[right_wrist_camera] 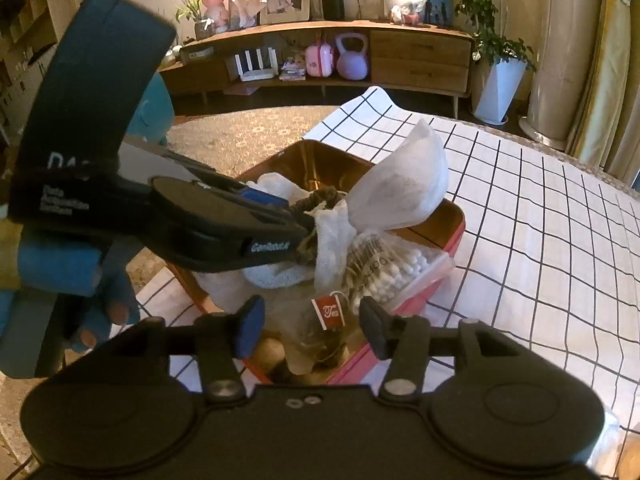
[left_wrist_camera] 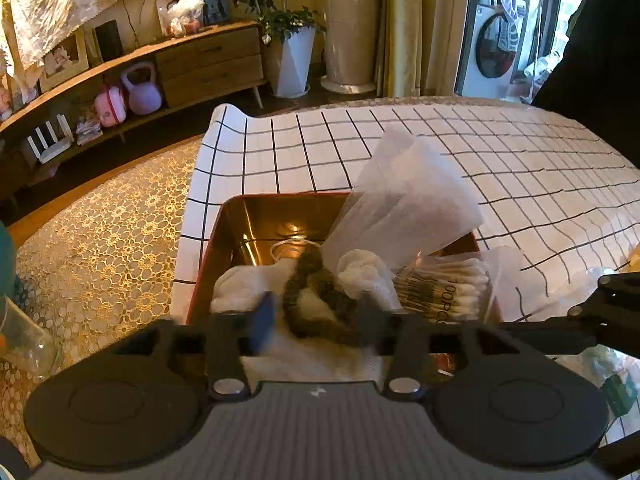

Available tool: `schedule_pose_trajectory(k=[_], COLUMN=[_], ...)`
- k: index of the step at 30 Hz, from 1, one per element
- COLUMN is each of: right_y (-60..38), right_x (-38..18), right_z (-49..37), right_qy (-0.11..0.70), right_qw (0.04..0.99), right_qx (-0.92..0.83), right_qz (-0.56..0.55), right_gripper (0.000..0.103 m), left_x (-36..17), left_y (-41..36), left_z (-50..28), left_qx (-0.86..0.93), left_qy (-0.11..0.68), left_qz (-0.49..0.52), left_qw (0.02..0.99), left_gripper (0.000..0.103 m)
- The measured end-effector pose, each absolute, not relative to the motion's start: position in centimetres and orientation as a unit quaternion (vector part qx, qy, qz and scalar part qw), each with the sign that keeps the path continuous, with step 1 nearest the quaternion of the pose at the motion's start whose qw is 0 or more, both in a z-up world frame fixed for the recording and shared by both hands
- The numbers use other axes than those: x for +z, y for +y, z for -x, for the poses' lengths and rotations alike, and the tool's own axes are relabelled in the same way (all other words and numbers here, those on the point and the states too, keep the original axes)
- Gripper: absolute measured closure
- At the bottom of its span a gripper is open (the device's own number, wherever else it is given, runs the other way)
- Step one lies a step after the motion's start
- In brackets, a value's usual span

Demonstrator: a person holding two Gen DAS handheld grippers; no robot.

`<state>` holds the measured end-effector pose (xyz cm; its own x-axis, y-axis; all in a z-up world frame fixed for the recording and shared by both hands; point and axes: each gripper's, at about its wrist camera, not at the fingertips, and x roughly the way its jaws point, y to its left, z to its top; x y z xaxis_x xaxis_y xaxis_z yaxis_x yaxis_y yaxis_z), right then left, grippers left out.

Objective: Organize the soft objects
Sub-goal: 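Lower the hair tie and packet into the tin and open both grippers, then withdraw both grippers from the tin back toward the table items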

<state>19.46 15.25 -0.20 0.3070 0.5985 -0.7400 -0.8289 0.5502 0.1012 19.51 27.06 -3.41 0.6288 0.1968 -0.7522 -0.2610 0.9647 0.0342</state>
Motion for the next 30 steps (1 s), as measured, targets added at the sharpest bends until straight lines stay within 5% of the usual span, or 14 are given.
schedule_pose_trajectory(k=[8,18,30], right_y=[12.9,6.7,-4.3], right_x=[2.0,5.7,8.9], right_z=[-18.4,-16.8,-15.1], right_qy=[0.360,0.330,0.299], right_qw=[0.804,0.822,0.855], right_qx=[0.452,0.454,0.420], right_qz=[0.137,0.096,0.055], right_gripper=[0.038,0.010,0.000], left_x=[-1.2,3.0,7.2], left_y=[26.0,22.6,14.7], left_z=[-17.8,-15.2,-13.0], left_qx=[0.131,0.114,0.062], left_qy=[0.395,0.358,0.312], left_qz=[0.045,0.045,0.042], left_qw=[0.908,0.926,0.947], left_gripper=[0.031,0.021,0.010])
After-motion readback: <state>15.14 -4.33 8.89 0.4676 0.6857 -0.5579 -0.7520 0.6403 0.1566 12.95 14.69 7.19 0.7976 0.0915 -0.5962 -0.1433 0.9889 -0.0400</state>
